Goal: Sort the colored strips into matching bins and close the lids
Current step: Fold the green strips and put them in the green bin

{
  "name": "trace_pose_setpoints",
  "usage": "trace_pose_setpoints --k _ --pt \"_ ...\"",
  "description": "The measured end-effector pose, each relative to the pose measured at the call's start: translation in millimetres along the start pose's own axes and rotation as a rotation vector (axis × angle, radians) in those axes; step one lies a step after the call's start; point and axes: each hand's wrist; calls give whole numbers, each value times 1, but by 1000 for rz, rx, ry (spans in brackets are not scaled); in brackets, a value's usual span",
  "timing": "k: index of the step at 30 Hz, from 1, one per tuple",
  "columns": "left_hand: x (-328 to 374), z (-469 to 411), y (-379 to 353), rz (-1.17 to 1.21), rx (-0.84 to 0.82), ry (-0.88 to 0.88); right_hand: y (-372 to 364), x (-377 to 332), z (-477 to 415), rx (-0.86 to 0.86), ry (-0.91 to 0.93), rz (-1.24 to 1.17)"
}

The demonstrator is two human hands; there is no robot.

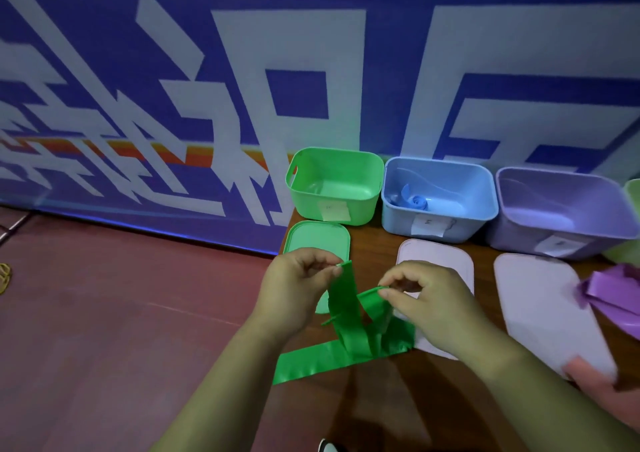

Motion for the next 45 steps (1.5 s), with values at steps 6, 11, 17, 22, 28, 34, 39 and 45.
trace_pose_setpoints --k 6,11,17,22,28,34,39,45 --pt "42 4 -7 -58 55 -50 33 -7 8 28 53 -34" --pt "60 8 -17 -109 77 -95 50 -11 10 27 105 -39" --pt "81 9 -22 -37 76 -111 69 -28 13 45 133 -81" --pt "100 11 -18 170 35 -86 85 -51 16 107 225 -90" --pt "122 18 -14 263 -47 -87 94 -74 16 154 318 -230" --pt "138 21 -11 369 -119 -51 94 -86 18 84 280 -434" --pt "146 21 -6 429 -185 -16 94 -88 18 99 274 -478" --pt "156 24 -6 429 -214 -28 90 -89 17 170 250 -573"
Point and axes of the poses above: each hand's wrist, its own z-axis away from the middle knuckle, its own y-axis out of the back of the hand, x = y × z, and after that the axes turned 6 degrees about -z, right-handed
